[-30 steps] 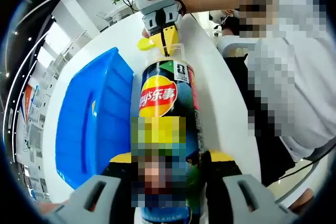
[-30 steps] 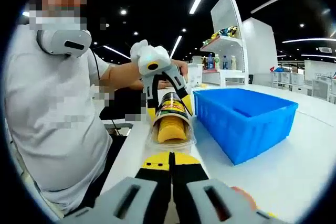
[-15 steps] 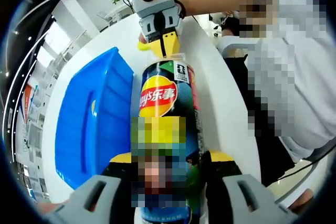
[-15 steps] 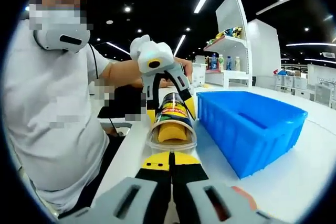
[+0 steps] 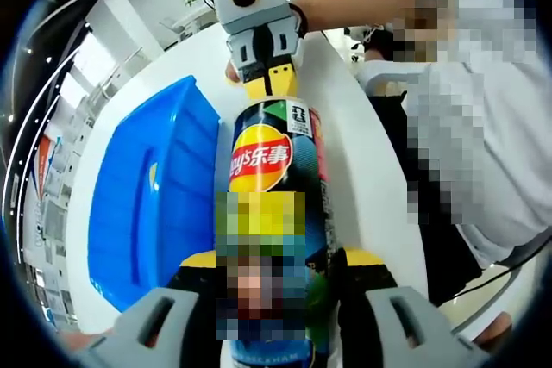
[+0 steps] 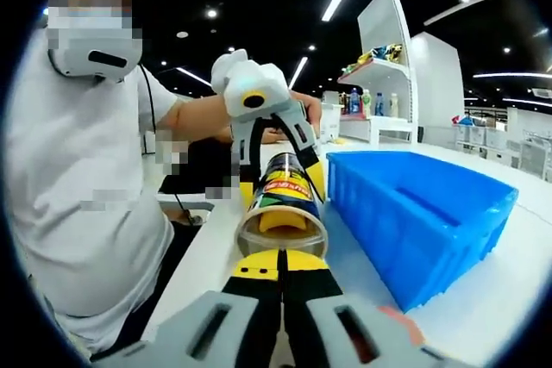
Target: Open the lid of the chip container on the table, take out the chips, place them into the box in front of the container, and close the lid
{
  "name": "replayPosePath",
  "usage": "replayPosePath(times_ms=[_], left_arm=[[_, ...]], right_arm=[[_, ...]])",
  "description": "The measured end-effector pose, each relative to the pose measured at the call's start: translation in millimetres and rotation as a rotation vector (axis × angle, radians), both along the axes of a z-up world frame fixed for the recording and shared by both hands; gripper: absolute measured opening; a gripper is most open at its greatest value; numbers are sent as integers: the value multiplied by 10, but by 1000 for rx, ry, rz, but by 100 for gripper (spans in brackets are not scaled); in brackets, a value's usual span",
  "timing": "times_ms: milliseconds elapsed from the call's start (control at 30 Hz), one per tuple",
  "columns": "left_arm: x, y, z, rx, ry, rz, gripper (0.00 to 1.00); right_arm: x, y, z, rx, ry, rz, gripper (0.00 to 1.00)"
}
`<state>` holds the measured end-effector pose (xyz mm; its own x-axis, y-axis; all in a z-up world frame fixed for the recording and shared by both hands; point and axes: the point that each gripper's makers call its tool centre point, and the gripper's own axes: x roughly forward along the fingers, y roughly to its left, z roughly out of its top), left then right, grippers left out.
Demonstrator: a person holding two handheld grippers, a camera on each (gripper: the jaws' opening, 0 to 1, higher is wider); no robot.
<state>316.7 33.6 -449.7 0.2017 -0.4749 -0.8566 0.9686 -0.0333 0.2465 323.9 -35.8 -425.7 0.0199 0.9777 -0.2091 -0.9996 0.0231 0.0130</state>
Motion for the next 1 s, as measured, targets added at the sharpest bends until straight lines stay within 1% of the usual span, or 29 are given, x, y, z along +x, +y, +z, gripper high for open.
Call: replayPosePath(times_ms=[33, 67, 100, 133, 167, 200, 433, 533, 700, 767, 800, 1000], left_arm=[[-2, -26, 9, -20, 2, -1, 51], [-32, -84, 12, -49, 18, -8, 51], [-14, -56, -2, -23, 11, -3, 51], [-16, -30, -11, -7, 12, -3, 51], [-14, -6, -22, 24, -4, -6, 51], [-23, -12, -30, 29, -10, -8, 51], [-11, -1, -34, 17, -2, -7, 51], [-10, 1, -33, 15, -2, -5, 51], [-15, -9, -28, 14, -3, -13, 52], [-32, -3, -30, 28, -5, -22, 52], [-41, 10, -31, 52, -19, -47, 52], [-49, 20, -28, 67, -17, -67, 52]], right_arm=[[7, 42, 36, 30, 12, -9, 1], [-32, 111, 77, 50, 26, 12, 1], [-37, 107, -25, -27, -22, 31, 1], [-34, 124, -18, -28, -30, 28, 1], [-26, 118, 18, -15, -8, 25, 1], [-29, 110, 11, -12, -6, 25, 1], [-56, 107, -3, -13, 10, 20, 1], [-61, 105, -8, -9, 28, 10, 1], [-85, 80, -54, -40, 44, -8, 1], [-100, 45, -65, -47, 44, -10, 1], [-101, 30, -65, -50, 44, -12, 1], [-137, -39, 12, -31, 43, -36, 2]])
